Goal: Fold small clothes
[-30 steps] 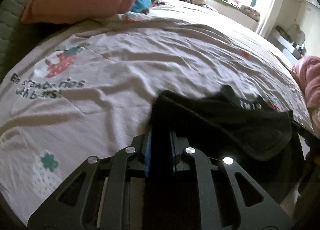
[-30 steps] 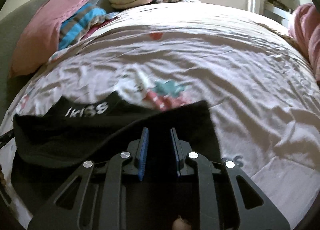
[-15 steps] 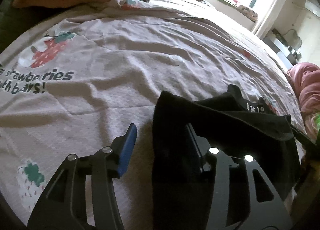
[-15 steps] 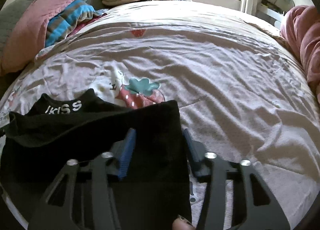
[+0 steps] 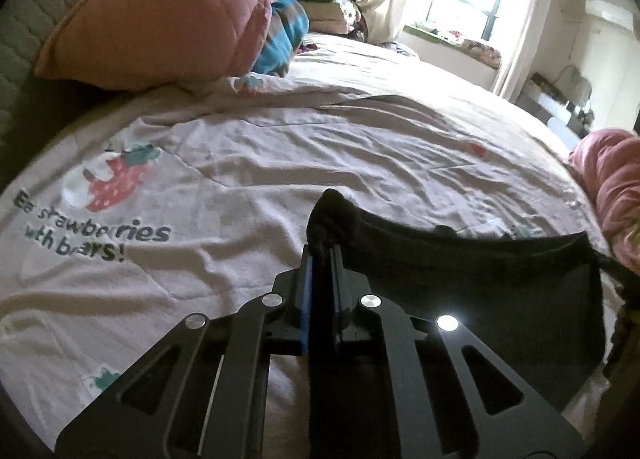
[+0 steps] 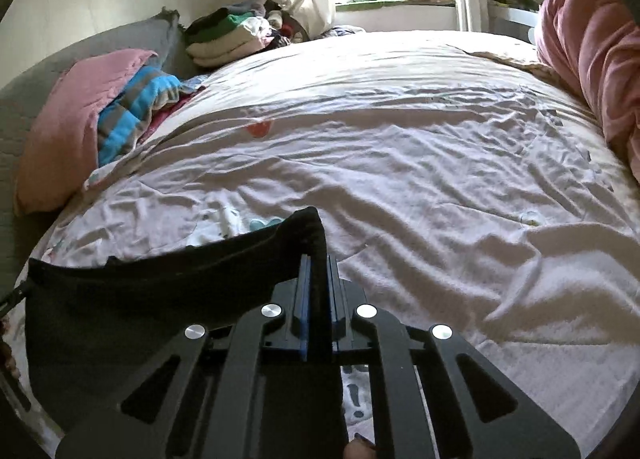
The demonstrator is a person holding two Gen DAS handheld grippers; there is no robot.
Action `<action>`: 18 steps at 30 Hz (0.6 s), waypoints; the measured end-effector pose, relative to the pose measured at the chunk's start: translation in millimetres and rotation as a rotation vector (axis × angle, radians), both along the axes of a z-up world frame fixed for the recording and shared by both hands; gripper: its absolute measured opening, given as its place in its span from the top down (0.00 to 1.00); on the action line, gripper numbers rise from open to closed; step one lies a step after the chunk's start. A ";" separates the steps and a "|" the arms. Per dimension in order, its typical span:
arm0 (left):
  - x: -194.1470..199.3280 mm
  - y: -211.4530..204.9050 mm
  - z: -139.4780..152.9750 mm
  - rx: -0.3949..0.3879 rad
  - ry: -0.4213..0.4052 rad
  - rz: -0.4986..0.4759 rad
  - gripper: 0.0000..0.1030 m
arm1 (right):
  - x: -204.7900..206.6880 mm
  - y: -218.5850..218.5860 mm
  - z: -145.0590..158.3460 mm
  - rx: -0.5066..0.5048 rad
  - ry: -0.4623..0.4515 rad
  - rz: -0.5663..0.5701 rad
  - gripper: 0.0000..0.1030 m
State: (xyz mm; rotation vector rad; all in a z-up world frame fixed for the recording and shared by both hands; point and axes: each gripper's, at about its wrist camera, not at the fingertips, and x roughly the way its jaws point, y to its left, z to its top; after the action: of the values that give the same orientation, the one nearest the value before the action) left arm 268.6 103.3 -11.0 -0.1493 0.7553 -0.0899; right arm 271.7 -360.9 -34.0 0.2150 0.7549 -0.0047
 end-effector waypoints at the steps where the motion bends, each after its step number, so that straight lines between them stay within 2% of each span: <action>1: 1.9 -1.2 -4.8 0.011 0.010 0.003 0.98 | 1.5 0.5 -3.3 -0.004 0.008 -0.003 0.94; 8: 7.9 1.9 -33.7 0.026 0.085 0.008 0.97 | 4.0 2.5 -29.3 -0.027 0.054 -0.038 0.94; 15: 1.1 2.1 -30.2 0.041 0.087 0.020 0.94 | -2.9 7.4 -32.5 -0.092 0.081 -0.063 0.92; 16: -0.6 2.3 -28.2 0.040 0.085 0.022 0.94 | -4.5 7.0 -32.2 -0.093 0.082 -0.061 0.90; 18: -4.1 3.6 -23.8 0.032 0.084 0.025 0.93 | -10.8 9.0 -30.2 -0.099 0.080 -0.062 0.79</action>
State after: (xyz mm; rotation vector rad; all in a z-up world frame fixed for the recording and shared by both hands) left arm 264.5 106.9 -34.8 -0.1333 0.8377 -0.0478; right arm 261.0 -351.9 -64.2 0.1445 0.8254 -0.1095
